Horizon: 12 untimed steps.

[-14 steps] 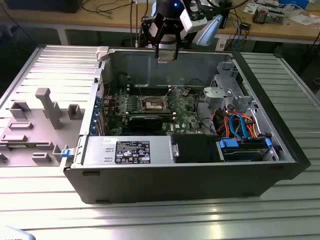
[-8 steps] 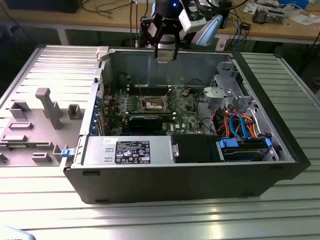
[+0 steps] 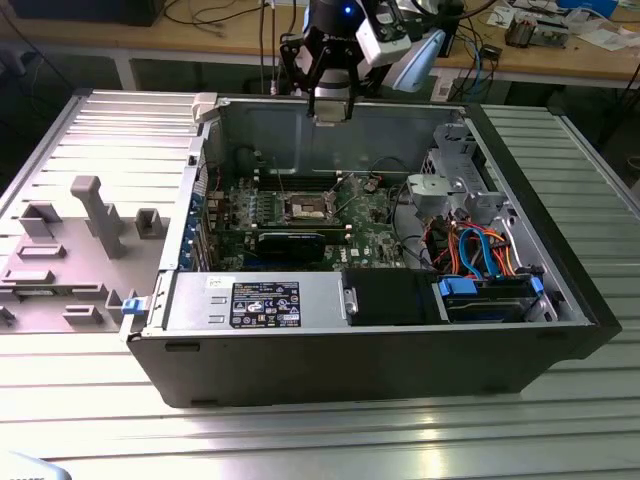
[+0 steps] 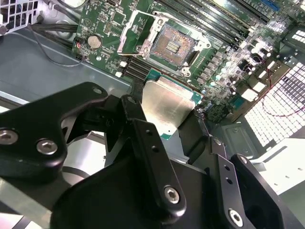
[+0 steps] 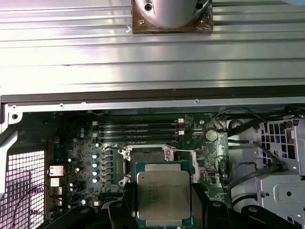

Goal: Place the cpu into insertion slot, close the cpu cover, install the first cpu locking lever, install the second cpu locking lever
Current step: 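Place the cpu into insertion slot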

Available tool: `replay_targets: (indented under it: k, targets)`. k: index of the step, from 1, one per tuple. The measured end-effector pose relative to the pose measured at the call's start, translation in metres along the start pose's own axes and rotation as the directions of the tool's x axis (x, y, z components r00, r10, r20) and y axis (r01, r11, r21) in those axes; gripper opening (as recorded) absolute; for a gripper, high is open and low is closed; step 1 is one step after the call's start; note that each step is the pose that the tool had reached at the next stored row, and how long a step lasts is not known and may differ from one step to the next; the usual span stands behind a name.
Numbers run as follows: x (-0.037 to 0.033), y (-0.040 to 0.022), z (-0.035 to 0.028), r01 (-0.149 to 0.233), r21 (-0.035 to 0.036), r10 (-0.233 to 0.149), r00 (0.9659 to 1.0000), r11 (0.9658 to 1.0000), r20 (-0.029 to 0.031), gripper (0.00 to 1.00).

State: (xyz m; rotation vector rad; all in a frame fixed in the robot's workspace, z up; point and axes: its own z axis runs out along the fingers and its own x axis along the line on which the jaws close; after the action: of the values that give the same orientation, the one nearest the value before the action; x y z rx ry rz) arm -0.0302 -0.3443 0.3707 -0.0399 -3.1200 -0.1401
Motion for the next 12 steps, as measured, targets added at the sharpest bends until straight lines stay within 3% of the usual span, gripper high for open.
replay_targets:
  k: [12]
  targets:
    - [0.0003,-0.0003,0.0032,0.0,0.0,0.0,1.0,1.0,0.0,0.55]
